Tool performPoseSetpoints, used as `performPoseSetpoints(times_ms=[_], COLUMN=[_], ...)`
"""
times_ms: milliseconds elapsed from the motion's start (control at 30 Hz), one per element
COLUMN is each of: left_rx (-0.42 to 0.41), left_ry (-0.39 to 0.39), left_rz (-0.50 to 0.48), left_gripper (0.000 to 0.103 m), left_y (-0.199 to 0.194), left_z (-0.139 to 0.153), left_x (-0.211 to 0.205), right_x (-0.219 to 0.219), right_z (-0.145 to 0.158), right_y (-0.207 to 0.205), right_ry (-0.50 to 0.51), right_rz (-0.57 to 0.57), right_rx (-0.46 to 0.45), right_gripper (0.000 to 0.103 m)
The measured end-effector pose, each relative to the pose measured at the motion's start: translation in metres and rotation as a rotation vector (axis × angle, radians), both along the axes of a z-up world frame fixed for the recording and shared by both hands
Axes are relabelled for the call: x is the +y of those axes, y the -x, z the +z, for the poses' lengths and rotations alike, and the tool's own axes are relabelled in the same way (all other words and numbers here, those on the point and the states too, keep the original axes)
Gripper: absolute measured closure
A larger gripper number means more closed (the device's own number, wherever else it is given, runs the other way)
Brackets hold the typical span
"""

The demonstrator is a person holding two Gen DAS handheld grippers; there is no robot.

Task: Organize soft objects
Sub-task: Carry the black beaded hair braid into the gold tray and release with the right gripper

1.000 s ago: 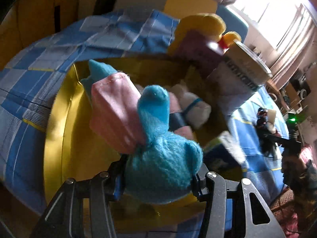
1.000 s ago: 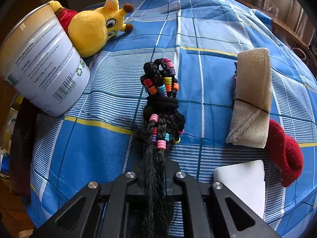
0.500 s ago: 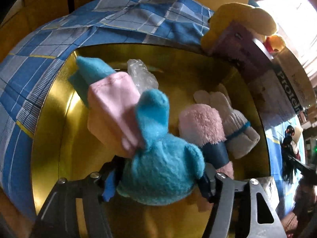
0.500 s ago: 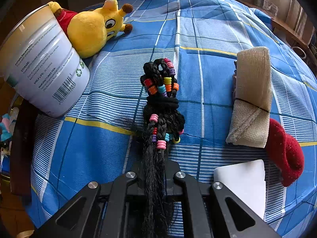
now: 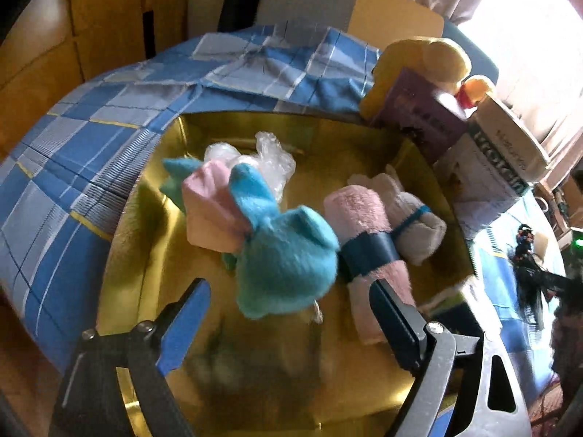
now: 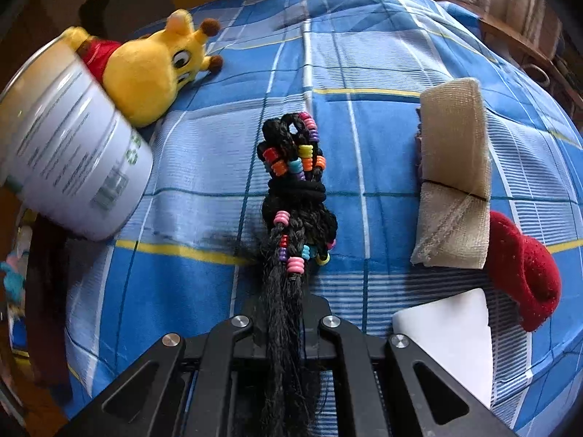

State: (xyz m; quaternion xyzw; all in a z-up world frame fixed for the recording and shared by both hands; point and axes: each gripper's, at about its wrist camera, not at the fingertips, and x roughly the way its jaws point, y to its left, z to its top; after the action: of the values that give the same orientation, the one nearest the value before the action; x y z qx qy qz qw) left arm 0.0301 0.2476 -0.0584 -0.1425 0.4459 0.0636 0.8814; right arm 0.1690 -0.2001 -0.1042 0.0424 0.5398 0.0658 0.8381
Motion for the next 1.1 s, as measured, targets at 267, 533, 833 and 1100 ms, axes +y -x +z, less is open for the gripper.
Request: performPoseSetpoints(times_ms=[267, 533, 833, 1100], left_rx=[-0.049, -0.069, -0.085, -0.1], left_ry=[0.008, 0.045, 0.035, 0.009], left_rz=[-0.025, -0.016, 0.003, 0.034], left_gripper=[0.014, 0.014, 0.014, 0.014], left_y=[0.025, 0.041, 0.05, 0.061], left_z=[0.007, 0.009, 0.01, 0.012], left_x=[-0.005, 0.001, 0.005, 0.01], right_x=[0.012, 0.066, 0.205, 0.337], right_z=[0.043, 0.139, 0.233, 0.189], right_y=[-0.045, -0.102, -0.106, -0.015], right_ry=[0.05, 0.087, 0.037, -0.07], right_rz=[-0.056, -0.021, 0.243, 0.645], right_rx=[-0.032, -0.176, -0.367, -0.293], right_gripper=[0.095, 0.095, 0.095, 0.095])
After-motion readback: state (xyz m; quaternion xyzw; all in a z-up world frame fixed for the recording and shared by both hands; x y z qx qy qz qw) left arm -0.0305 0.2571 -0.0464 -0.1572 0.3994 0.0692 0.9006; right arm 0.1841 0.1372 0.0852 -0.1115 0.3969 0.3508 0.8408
